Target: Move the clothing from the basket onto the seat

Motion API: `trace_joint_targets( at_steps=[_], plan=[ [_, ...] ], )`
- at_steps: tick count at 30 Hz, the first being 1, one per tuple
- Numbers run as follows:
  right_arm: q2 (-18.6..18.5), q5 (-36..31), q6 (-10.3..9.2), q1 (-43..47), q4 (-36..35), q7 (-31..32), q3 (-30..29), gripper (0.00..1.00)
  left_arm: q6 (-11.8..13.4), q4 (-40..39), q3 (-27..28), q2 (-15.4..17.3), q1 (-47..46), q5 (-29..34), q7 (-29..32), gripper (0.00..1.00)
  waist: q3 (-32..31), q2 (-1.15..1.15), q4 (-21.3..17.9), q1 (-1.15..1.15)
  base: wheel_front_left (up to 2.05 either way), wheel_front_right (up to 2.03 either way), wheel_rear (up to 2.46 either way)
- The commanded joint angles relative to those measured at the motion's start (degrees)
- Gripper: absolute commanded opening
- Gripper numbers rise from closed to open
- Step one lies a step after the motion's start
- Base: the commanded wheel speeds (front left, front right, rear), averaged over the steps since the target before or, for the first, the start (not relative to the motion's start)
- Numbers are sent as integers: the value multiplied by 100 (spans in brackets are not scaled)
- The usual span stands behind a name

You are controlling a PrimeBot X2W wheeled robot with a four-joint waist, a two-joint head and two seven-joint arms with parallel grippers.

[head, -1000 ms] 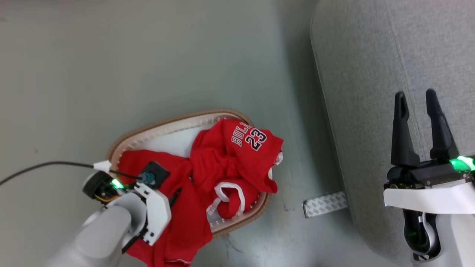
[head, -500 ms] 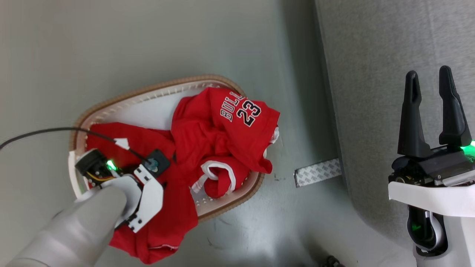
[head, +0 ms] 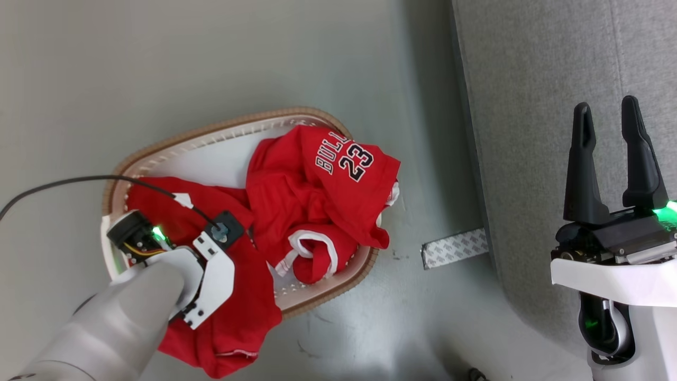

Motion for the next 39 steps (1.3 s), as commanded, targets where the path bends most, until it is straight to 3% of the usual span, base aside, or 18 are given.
trace_joint_targets(
  at_steps=[1, 12, 23, 33, 39],
  plan=[
    [0, -52, -12, -25, 33, -11, 7, 100, 8, 51, -10, 7, 51, -62, -73, 0, -100, 0, 42, -1, 0, 0, 0],
    [-3, -316, -12, 144, 325, -11, 3, 100, 7, 279, 73, -437, 490, -625, -995, 0, -1374, 0, 319, -1, 0, 0, 0],
    [-5, -619, -12, 496, 722, -11, 25, 100, 9, 183, 593, -916, 982, -1183, -1762, 0, -2841, 0, 778, -1, 0, 0, 0],
    [-8, -709, -12, 881, 1064, -11, 91, 100, 381, -1819, 1737, -660, 1793, -975, -1770, 0, -3991, 0, 1171, -1, 0, 0, 0],
    [-5, -673, -12, 1104, 1158, -11, 124, 100, 524, -3054, 2397, -448, 2265, -745, -1771, 0, -4351, 0, 1316, -1, 0, 0, 0]
  ],
)
